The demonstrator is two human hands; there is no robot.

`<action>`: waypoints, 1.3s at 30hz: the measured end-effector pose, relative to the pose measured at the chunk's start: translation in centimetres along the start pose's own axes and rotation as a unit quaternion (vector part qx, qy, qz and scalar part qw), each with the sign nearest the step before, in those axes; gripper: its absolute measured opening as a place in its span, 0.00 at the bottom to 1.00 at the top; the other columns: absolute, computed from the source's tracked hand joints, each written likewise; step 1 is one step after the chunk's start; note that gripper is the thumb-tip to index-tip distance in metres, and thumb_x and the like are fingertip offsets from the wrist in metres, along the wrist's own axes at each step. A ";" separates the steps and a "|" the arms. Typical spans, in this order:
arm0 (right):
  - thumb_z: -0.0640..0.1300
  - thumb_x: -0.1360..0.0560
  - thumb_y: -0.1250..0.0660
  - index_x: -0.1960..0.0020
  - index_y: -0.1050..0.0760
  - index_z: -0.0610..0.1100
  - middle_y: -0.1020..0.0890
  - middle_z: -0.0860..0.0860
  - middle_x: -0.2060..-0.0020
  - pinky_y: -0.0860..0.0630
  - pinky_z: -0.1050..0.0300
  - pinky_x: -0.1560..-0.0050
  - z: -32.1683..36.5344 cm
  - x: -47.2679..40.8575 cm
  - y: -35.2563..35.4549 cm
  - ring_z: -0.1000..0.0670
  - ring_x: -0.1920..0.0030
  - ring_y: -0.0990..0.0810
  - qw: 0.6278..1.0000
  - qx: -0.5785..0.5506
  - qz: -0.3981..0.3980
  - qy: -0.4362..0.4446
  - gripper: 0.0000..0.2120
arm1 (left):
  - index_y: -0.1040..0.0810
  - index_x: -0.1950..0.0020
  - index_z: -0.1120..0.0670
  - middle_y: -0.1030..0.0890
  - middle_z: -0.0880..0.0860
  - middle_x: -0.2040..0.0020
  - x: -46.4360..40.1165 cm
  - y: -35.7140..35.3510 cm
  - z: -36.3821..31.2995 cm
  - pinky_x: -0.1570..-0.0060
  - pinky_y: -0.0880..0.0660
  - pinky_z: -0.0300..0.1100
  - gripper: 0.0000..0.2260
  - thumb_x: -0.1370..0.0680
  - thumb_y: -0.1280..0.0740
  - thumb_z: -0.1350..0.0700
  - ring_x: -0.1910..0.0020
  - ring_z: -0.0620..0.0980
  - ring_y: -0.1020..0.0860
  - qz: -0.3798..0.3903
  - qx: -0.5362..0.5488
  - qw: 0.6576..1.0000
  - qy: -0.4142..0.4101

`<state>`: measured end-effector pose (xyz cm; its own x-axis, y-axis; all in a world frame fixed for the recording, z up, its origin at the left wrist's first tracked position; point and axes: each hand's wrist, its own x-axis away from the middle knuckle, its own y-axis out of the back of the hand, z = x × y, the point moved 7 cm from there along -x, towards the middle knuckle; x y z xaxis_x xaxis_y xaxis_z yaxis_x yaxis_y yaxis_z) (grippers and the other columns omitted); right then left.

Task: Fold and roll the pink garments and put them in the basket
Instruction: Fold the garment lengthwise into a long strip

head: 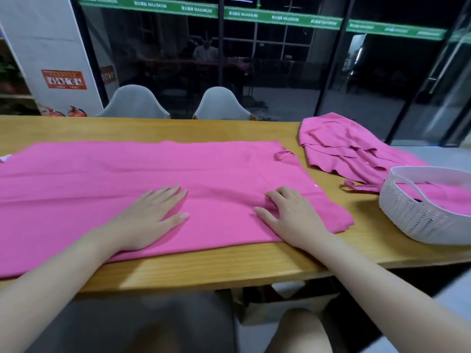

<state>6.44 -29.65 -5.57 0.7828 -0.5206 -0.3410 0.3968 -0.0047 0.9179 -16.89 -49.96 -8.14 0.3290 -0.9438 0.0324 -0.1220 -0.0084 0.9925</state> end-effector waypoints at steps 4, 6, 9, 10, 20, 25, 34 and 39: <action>0.64 0.19 0.44 0.61 0.26 0.45 0.20 0.48 0.63 0.30 0.48 0.60 -1.9 -1.3 2.6 0.40 0.56 0.21 0.997 -0.001 -0.032 -0.067 0.25 | 0.40 0.19 0.48 0.37 0.46 0.21 -0.6 1.3 -0.2 0.23 0.46 0.42 0.32 0.18 0.46 0.33 0.21 0.47 0.40 -0.078 0.064 0.995 0.001; 0.62 0.19 0.39 0.61 0.26 0.46 0.19 0.49 0.61 0.31 0.50 0.60 -3.3 -2.3 2.9 0.41 0.55 0.20 0.995 0.010 -0.014 -0.095 0.21 | 0.29 0.24 0.53 0.25 0.52 0.27 -1.8 2.6 -0.2 0.30 0.37 0.41 0.22 0.16 0.39 0.46 0.28 0.51 0.28 -0.158 0.121 0.980 0.006; 0.62 0.26 0.30 0.59 0.24 0.50 0.19 0.54 0.59 0.26 0.51 0.54 -4.2 -2.5 2.2 0.47 0.54 0.20 0.994 -0.036 0.039 -0.097 0.16 | 0.21 0.33 0.55 0.18 0.52 0.38 -3.4 3.9 -0.9 0.36 0.29 0.44 0.15 0.16 0.37 0.50 0.38 0.52 0.21 -0.211 0.167 0.963 0.005; 0.62 0.27 0.28 0.58 0.25 0.51 0.20 0.54 0.59 0.25 0.51 0.54 -4.1 -2.2 2.1 0.48 0.55 0.21 0.994 -0.050 0.046 -0.080 0.15 | 0.19 0.36 0.54 0.17 0.51 0.42 -3.9 4.1 -1.4 0.39 0.27 0.45 0.14 0.16 0.37 0.49 0.42 0.51 0.21 -0.208 0.170 0.963 0.005; 0.55 0.28 0.24 0.61 0.28 0.49 0.25 0.56 0.67 0.27 0.52 0.60 -2.9 2.9 3.2 0.54 0.63 0.26 0.992 -0.104 -0.075 0.014 0.16 | 0.24 0.54 0.46 0.25 0.42 0.58 -7.3 3.0 -5.8 0.53 0.29 0.45 0.20 0.23 0.39 0.29 0.56 0.45 0.26 -0.203 0.119 0.969 -0.074; 0.59 0.25 0.28 0.46 0.21 0.51 0.23 0.56 0.53 0.25 0.51 0.54 -5.1 2.4 3.4 0.53 0.57 0.23 0.990 -0.083 -0.099 -0.061 0.14 | 0.31 0.56 0.48 0.28 0.42 0.60 -6.8 3.3 -7.6 0.58 0.31 0.46 0.14 0.23 0.31 0.41 0.61 0.47 0.29 -0.224 0.080 0.959 -0.152; 0.50 0.23 0.28 0.57 0.23 0.50 0.28 0.54 0.63 0.36 0.55 0.56 -5.2 -0.2 3.7 0.58 0.60 0.30 0.995 -0.098 -0.012 0.022 0.07 | 0.34 0.54 0.49 0.28 0.45 0.61 -6.2 3.7 -8.1 0.61 0.34 0.48 0.14 0.22 0.28 0.51 0.62 0.50 0.30 -0.224 0.106 0.960 -0.133; 0.42 0.22 0.29 0.51 0.26 0.44 0.26 0.51 0.53 0.32 0.51 0.57 -3.8 -1.2 6.5 0.47 0.57 0.25 0.991 0.008 -0.098 0.086 0.06 | 0.31 0.48 0.49 0.22 0.45 0.55 -6.1 3.8 -7.4 0.56 0.28 0.47 0.11 0.22 0.28 0.53 0.57 0.47 0.25 -0.261 0.135 0.950 -0.108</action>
<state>9.95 -25.83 0.04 0.7626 -0.3547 -0.5409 0.5425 -0.1047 0.8335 -12.40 -41.83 -3.70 0.2141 -0.8330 -0.5102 -0.2405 -0.5512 0.7990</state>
